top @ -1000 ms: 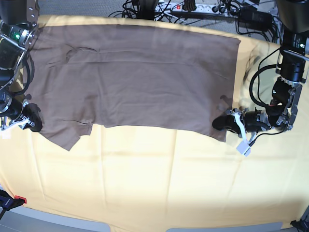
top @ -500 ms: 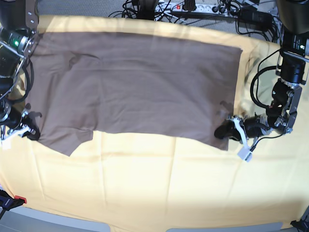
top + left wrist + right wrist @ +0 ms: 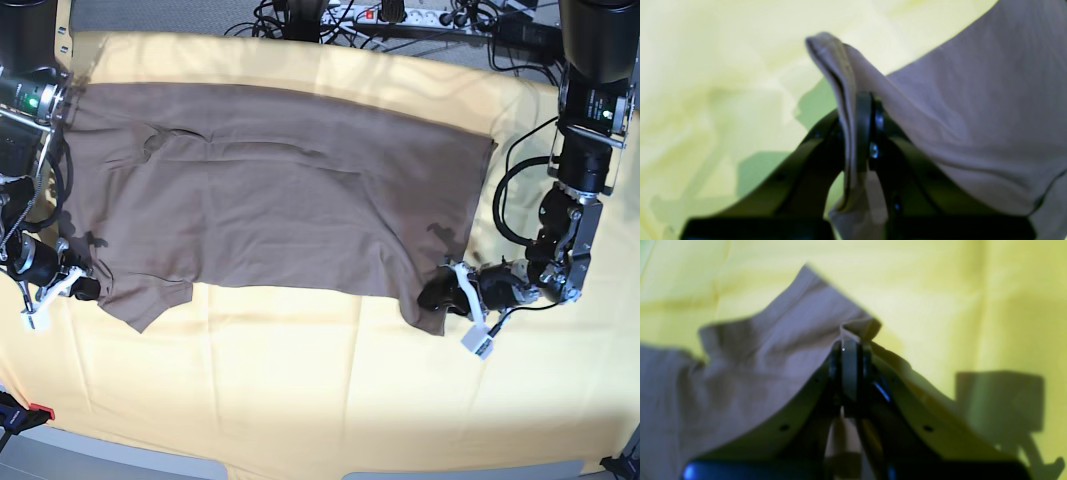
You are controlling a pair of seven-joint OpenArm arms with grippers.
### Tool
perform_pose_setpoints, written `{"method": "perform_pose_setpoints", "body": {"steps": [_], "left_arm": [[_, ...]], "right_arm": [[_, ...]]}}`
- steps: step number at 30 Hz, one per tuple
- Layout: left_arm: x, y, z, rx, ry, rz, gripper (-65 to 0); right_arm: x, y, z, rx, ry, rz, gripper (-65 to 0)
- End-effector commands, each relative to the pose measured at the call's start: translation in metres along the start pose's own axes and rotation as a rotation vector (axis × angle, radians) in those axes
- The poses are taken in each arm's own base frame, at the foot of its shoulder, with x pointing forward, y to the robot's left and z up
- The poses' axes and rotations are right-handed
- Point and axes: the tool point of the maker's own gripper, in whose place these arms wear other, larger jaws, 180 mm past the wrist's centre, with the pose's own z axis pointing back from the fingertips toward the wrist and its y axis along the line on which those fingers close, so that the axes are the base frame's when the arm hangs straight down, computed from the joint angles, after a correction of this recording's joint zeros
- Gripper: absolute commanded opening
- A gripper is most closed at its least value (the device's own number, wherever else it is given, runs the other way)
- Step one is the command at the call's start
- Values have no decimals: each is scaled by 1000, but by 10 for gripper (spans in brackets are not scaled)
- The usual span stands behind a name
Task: Fold the T-shirt properly
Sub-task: 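Lift the grasped edge and fold it over toward the other edge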
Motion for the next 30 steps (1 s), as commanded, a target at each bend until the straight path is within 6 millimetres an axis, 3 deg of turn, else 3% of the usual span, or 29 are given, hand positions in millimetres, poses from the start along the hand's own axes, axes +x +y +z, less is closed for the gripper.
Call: {"method": "perform_pose_setpoints", "body": {"steps": [1,6,12,17,26,30], "left_arm": [[30,6,14,4,-80,-9,-650],[30,-1,31,-53,-55,50,-650],[37,-44,36,-199,12,20,-650],[27,-71,53,-275,84,-42,-650],[-16,-54,87,-204,191,-37,-650],[-20,-47,97,-178,191,-20,-650]], "right_arm": [[37,-7,17,-15,-82,34,-650],[36,-2,37,24,-40,38,-650],[32,4,58,28,-25,113,-650],[10,3,76,-7,33,209,-650],[-25,-15,95,-45,137,222,-650],[-34,-18,98,-53,179,221,-650]]}}
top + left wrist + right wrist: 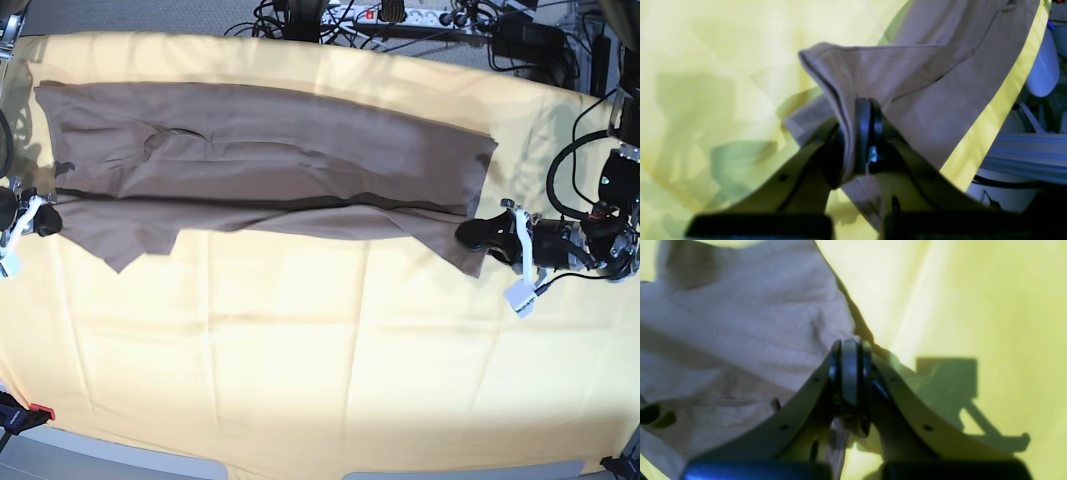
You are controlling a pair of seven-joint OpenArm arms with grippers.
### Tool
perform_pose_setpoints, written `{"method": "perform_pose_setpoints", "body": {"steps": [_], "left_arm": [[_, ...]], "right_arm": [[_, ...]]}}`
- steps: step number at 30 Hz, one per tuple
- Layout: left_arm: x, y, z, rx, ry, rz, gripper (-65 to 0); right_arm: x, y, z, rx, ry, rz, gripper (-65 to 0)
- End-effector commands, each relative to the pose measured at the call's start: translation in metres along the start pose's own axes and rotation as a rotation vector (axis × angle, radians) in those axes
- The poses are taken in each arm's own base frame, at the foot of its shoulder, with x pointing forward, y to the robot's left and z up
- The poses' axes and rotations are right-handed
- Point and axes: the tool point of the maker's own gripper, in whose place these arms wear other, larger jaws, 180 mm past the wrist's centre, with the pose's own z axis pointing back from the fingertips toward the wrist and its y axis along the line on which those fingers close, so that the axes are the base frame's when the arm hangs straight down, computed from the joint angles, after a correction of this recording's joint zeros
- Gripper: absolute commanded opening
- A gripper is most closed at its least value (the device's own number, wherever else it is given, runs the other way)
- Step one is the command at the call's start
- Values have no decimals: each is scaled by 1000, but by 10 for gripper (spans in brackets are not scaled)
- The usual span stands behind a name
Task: Fold the T-shirt properly
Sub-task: 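Lift the grasped edge and fold it over toward the other edge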
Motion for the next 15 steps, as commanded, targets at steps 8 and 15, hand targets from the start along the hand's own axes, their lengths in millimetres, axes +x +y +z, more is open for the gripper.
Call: {"method": "perform_pose_setpoints", "body": {"steps": [8,15], "left_arm": [[2,-6,26,-36,13,16,-650],[-5,-13,25,-44,72,-16,-650]], "right_arm": [[23,-9,15,-25,-54,29,-650],[11,-11,18,-24,24,28,-650]]}}
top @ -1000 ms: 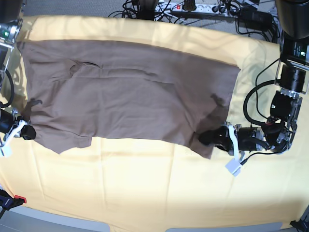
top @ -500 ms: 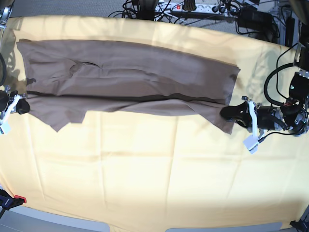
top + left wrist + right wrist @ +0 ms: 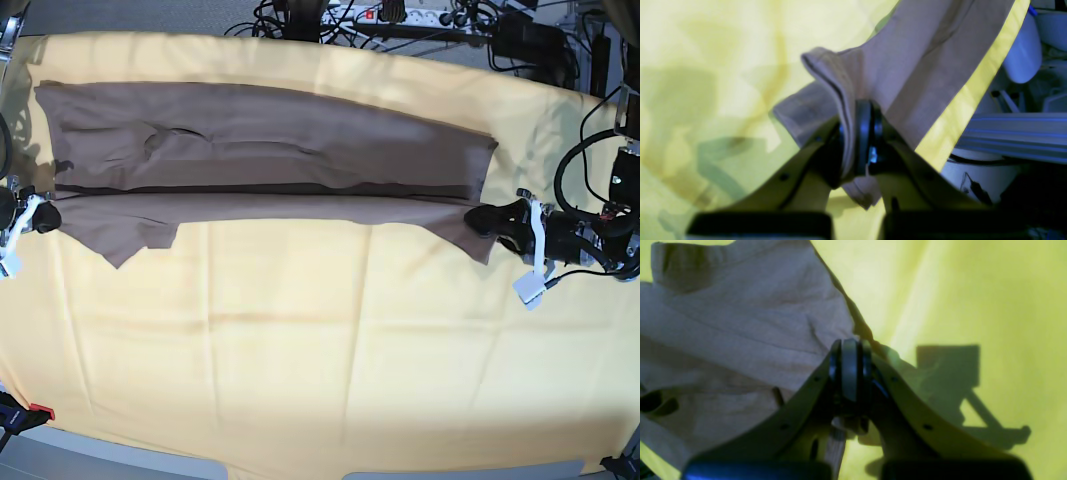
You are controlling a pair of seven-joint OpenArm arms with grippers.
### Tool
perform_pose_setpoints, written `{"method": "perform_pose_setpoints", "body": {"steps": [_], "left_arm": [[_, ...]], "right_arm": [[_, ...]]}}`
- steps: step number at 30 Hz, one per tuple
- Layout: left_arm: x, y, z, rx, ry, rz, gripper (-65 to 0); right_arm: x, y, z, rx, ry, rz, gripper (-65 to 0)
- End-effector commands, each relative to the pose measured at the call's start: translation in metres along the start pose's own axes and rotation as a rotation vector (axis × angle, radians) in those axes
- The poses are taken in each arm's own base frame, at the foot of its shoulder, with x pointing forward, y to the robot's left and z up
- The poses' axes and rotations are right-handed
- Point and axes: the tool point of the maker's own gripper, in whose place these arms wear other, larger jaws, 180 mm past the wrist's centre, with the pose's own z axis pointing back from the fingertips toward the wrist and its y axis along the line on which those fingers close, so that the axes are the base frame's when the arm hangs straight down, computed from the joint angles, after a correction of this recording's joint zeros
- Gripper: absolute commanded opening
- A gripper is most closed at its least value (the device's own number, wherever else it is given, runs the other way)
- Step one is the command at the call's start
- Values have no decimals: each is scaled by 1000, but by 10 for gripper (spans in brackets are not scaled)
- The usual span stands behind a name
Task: Fold the T-shirt properly
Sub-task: 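Lift the grasped edge and fold it over toward the other edge, then press the folded edge flat with the left gripper, right gripper holding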
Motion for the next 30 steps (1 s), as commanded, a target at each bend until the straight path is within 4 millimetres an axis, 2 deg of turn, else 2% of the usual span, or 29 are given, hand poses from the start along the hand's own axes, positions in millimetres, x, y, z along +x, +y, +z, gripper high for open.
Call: {"method": "perform_pose_setpoints", "body": {"steps": [1,4,9,15,20,21,24,25,26,30], "left_arm": [[9,2,13,20,-14,-28,-650],[2,1,13,20,30,-30,-650],[0,1,12,17,34,-29,-650],[-27,-6,-1,-18,71,21,-650],[-31,-7,-3,-25,78,31,-650],[-31,-7,-3,-25,78,31,-650],[-32,-7,-3,-25,78,32,-416],[-32,-7,-3,-25,78,32,-350],[-32,-7,-3,-25,78,31,-308],[-34,-8,-4,-28,82,36,-298]], "right_arm": [[16,-11,16,-34,-28,29,-650],[14,-12,17,-38,-14,31,-650],[14,-14,19,-44,-12,33,-650],[14,-14,19,-43,-13,33,-650],[19,-14,19,-42,-40,34,-650],[21,-14,20,-44,-53,35,-575],[30,-16,23,-47,-77,39,-304],[35,-15,24,-44,-91,39,-256],[41,-14,25,-36,-110,38,-240],[63,-1,29,35,-199,14,-241]]}}
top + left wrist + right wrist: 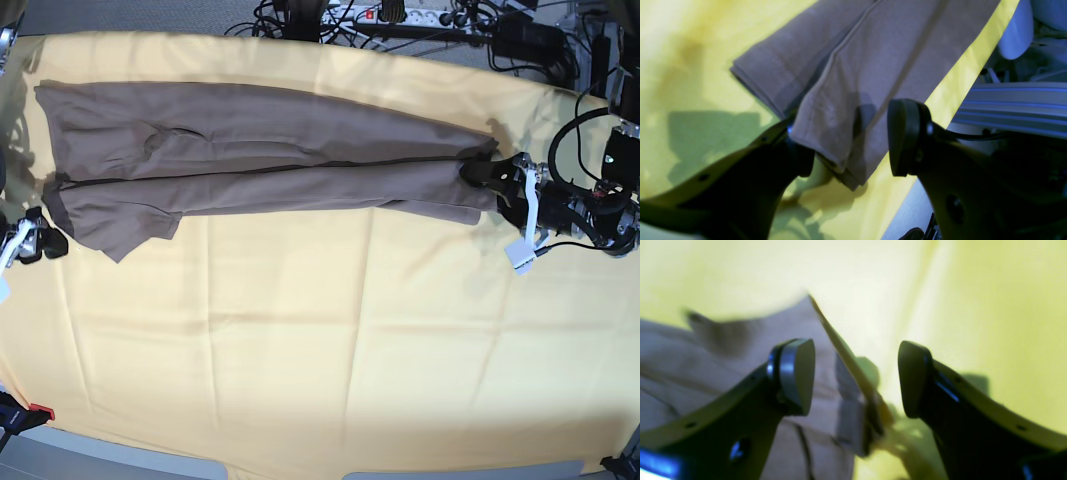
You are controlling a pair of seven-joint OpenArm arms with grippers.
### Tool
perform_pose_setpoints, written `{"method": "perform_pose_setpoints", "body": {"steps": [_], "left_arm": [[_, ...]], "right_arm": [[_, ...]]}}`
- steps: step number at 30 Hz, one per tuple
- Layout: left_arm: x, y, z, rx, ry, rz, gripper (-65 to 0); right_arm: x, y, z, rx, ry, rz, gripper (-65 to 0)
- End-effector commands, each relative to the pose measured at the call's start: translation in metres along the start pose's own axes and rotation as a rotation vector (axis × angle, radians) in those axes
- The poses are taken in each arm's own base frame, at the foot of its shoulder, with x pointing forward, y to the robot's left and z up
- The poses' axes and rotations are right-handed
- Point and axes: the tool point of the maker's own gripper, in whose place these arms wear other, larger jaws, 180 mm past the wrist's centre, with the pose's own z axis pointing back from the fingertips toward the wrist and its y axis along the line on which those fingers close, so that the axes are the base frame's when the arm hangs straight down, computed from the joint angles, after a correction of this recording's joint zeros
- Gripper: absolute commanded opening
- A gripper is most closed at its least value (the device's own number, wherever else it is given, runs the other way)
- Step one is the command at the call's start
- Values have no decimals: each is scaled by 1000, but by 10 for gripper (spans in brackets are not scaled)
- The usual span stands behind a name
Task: Fold the T-shirt properly
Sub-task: 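Press the folded edge flat with the left gripper, right gripper holding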
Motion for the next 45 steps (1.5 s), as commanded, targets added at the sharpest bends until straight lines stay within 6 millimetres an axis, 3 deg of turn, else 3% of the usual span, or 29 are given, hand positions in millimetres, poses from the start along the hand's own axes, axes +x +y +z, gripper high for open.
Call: {"method": "perform_pose_setpoints", "body": {"steps": [1,11,15,19,26,28,32,33,39,45], "left_arm": [[7,1,11,14,-17,-19,-298],[-4,-2,5,-2,-2,1,-299],[-4,-2,5,-1,-1,1,-299],[-4,-2,5,-2,-2,1,-299],[-3,-2,5,-2,-11,1,-299],[-3,-2,5,-2,-11,1,-299],[0,-2,5,-1,-27,1,-299],[2,-2,5,-1,-38,1,-299],[6,-2,5,-2,-59,1,-299],[6,-2,5,-1,-59,1,-299]], "right_arm": [[20,-2,10,-1,-57,19,-241],[-1,16,-44,-59,-47,58,-241],[-6,16,-56,-100,-35,61,-241],[-10,33,-68,-51,-37,33,-241],[-8,55,-70,64,-50,-12,-247],[-5,56,-69,69,-70,-16,-314],[-3,56,-69,72,-76,-17,-612],[-1,56,-68,77,-83,-20,-650],[14,65,-54,152,-129,-44,-650],[3,97,-30,226,-72,57,-650]]}}
